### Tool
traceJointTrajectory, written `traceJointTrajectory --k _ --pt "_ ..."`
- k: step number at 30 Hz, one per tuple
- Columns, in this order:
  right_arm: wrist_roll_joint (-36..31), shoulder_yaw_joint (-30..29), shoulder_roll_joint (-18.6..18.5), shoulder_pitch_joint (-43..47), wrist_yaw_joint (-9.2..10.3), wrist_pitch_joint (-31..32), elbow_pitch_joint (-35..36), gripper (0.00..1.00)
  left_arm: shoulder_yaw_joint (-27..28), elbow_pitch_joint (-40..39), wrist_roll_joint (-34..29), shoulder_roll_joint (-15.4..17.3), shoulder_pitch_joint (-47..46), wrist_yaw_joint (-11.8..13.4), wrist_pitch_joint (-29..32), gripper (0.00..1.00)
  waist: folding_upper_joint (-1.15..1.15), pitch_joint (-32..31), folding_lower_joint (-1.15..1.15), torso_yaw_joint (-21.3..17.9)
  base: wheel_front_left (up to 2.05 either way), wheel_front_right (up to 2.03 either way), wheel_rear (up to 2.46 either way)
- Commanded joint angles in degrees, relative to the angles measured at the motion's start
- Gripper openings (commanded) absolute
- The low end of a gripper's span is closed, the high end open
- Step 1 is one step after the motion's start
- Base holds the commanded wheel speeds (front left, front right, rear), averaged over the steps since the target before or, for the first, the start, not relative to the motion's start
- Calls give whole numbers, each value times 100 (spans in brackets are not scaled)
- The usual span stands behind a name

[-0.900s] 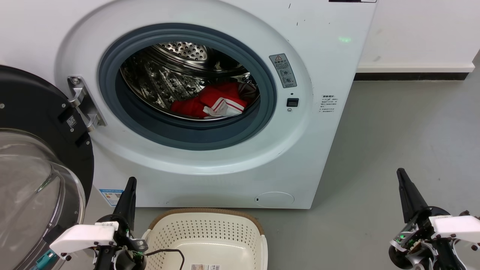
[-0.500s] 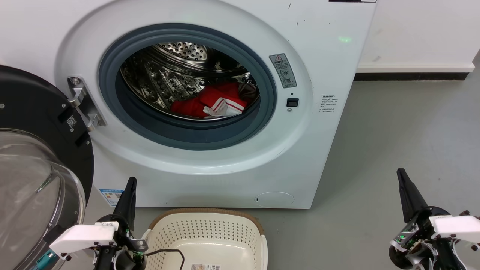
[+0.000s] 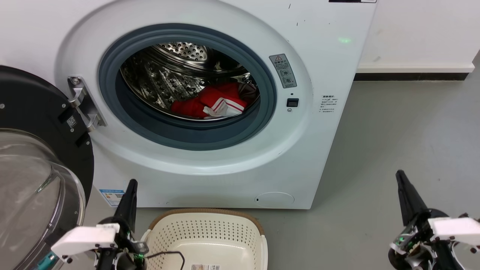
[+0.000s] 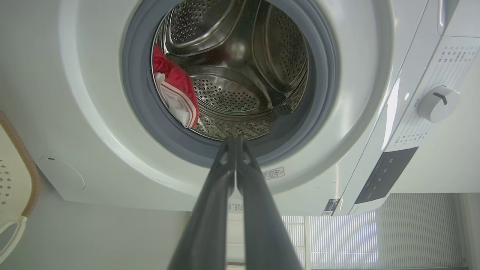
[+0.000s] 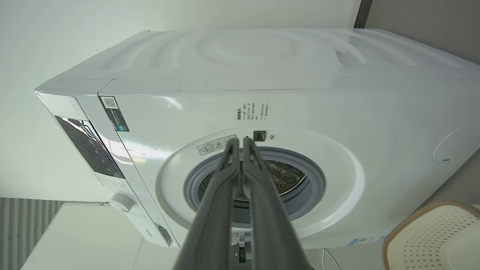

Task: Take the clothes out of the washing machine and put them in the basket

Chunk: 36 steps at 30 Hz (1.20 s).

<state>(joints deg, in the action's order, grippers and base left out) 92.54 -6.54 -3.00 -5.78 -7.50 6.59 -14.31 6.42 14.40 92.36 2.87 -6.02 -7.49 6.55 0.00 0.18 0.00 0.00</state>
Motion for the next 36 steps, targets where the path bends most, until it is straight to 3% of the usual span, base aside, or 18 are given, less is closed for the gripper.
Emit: traceJointTrajectory --k 1,11,36 --pt "-1 1 0 0 0 -2 0 100 -1 -1 0 0 0 0 -2 100 0 0 0 0 0 0 0" --pt "-295 -17 4 156 1 -233 -108 100 18 -83 -398 -8 149 15 -238 100 0 7 0 -2 0 0 0" --pt "-3677 84 5 402 1 -853 945 100 -375 -916 -3340 -4 314 712 -855 100 0 76 0 -11 0 0 0"
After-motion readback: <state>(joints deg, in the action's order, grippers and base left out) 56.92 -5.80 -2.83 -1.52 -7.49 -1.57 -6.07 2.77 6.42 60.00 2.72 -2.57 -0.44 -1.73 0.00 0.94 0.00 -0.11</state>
